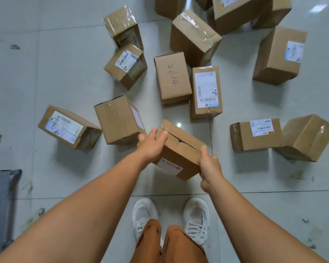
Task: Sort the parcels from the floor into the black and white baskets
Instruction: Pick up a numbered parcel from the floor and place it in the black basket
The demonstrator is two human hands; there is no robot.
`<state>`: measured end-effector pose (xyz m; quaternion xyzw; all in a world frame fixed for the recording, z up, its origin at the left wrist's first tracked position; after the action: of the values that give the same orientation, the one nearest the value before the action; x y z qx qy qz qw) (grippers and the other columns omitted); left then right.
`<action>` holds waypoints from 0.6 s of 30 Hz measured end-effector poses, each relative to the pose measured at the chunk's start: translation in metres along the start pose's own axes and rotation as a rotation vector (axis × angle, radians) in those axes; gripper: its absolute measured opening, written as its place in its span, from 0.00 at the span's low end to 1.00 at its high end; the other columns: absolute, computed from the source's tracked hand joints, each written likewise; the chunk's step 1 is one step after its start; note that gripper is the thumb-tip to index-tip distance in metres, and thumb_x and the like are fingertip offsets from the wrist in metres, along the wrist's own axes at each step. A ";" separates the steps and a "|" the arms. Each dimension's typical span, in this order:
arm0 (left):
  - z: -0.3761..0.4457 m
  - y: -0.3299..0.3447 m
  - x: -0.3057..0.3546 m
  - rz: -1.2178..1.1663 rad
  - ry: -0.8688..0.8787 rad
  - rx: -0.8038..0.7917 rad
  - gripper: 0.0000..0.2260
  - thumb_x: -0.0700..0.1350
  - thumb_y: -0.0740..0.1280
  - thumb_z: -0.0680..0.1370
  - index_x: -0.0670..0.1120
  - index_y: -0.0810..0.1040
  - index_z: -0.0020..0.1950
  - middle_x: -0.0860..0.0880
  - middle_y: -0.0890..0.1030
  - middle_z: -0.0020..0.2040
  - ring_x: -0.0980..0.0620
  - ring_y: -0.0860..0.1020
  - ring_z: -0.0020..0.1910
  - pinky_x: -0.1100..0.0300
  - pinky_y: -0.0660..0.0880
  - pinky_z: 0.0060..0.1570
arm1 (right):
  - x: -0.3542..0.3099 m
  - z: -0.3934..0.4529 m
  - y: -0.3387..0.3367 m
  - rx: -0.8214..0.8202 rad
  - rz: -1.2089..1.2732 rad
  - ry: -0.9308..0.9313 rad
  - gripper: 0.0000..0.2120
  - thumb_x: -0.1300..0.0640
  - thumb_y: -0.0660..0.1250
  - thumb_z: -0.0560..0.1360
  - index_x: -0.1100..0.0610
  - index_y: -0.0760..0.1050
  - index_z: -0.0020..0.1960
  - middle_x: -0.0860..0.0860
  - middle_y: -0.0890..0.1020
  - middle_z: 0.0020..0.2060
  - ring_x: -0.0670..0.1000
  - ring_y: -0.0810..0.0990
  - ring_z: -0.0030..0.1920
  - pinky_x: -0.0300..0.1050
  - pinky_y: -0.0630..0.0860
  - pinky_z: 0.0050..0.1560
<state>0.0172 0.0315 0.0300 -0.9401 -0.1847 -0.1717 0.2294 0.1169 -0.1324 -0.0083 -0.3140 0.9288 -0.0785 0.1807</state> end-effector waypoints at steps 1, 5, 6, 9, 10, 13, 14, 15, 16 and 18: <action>-0.012 -0.006 0.010 -0.018 0.008 0.020 0.27 0.63 0.53 0.78 0.56 0.58 0.76 0.47 0.56 0.71 0.41 0.63 0.69 0.45 0.64 0.69 | -0.010 -0.011 -0.005 0.004 0.000 -0.024 0.34 0.35 0.57 0.73 0.53 0.61 0.73 0.56 0.69 0.67 0.57 0.75 0.57 0.43 0.72 0.40; -0.062 -0.032 0.048 -0.165 0.037 0.097 0.21 0.62 0.54 0.79 0.55 0.67 0.69 0.47 0.62 0.62 0.45 0.68 0.60 0.52 0.69 0.56 | -0.055 -0.068 -0.024 -0.011 0.048 -0.061 0.29 0.33 0.56 0.73 0.47 0.68 0.68 0.56 0.71 0.63 0.55 0.78 0.53 0.42 0.74 0.33; -0.076 -0.039 0.058 -0.202 0.050 0.107 0.20 0.61 0.54 0.79 0.53 0.68 0.66 0.48 0.63 0.60 0.47 0.68 0.57 0.54 0.66 0.52 | -0.064 -0.082 -0.029 -0.012 0.057 -0.072 0.31 0.31 0.56 0.69 0.46 0.70 0.66 0.56 0.72 0.63 0.56 0.78 0.53 0.44 0.76 0.36; -0.115 -0.059 0.085 -0.308 0.079 0.145 0.15 0.59 0.56 0.80 0.49 0.69 0.57 0.48 0.69 0.58 0.50 0.69 0.53 0.58 0.65 0.48 | -0.090 -0.125 -0.044 -0.011 0.102 -0.128 0.39 0.27 0.55 0.58 0.43 0.70 0.64 0.53 0.73 0.62 0.56 0.79 0.54 0.51 0.79 0.50; -0.129 -0.065 0.092 -0.347 0.079 0.155 0.15 0.59 0.56 0.80 0.49 0.69 0.54 0.47 0.72 0.56 0.50 0.71 0.51 0.56 0.67 0.47 | -0.100 -0.144 -0.048 -0.011 0.116 -0.139 0.39 0.27 0.55 0.57 0.44 0.70 0.63 0.53 0.74 0.62 0.55 0.78 0.54 0.51 0.78 0.52; -0.169 -0.086 0.112 -0.451 0.043 0.202 0.18 0.63 0.55 0.78 0.49 0.69 0.50 0.47 0.76 0.52 0.49 0.75 0.51 0.50 0.74 0.55 | -0.129 -0.200 -0.063 0.012 0.142 -0.193 0.29 0.32 0.58 0.69 0.50 0.70 0.61 0.54 0.77 0.56 0.53 0.77 0.53 0.48 0.75 0.52; -0.183 -0.094 0.119 -0.481 0.043 0.222 0.18 0.64 0.55 0.77 0.49 0.69 0.50 0.47 0.76 0.52 0.48 0.76 0.52 0.47 0.75 0.57 | -0.136 -0.211 -0.068 0.015 0.162 -0.205 0.25 0.35 0.57 0.73 0.52 0.70 0.60 0.53 0.77 0.52 0.53 0.77 0.52 0.47 0.74 0.50; -0.198 -0.101 0.126 -0.507 0.048 0.233 0.19 0.64 0.54 0.77 0.50 0.69 0.52 0.48 0.76 0.51 0.47 0.76 0.53 0.45 0.75 0.58 | -0.143 -0.222 -0.072 0.011 0.179 -0.211 0.24 0.35 0.57 0.75 0.53 0.68 0.59 0.52 0.77 0.50 0.52 0.77 0.51 0.48 0.74 0.50; -0.212 -0.108 0.132 -0.529 0.060 0.235 0.19 0.64 0.53 0.77 0.51 0.69 0.55 0.48 0.76 0.52 0.47 0.76 0.54 0.45 0.75 0.58 | -0.151 -0.236 -0.075 0.006 0.187 -0.227 0.24 0.35 0.56 0.76 0.53 0.68 0.58 0.53 0.77 0.48 0.52 0.77 0.50 0.49 0.75 0.50; -0.239 -0.121 0.144 -0.535 0.084 0.227 0.24 0.67 0.51 0.76 0.53 0.71 0.62 0.48 0.77 0.57 0.47 0.75 0.57 0.44 0.73 0.61 | -0.167 -0.266 -0.082 0.009 0.182 -0.275 0.27 0.33 0.57 0.74 0.55 0.69 0.58 0.54 0.78 0.49 0.53 0.78 0.50 0.50 0.77 0.50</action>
<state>0.0349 0.0516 0.3335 -0.8185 -0.4344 -0.2432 0.2869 0.1827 -0.0863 0.3058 -0.2356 0.9194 -0.0224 0.3141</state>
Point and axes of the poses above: each hand's wrist, its own z-axis towards the middle knuckle, its own y-axis out of the palm, x = y × z, the point moved 4 cm from there along z, towards the middle knuckle
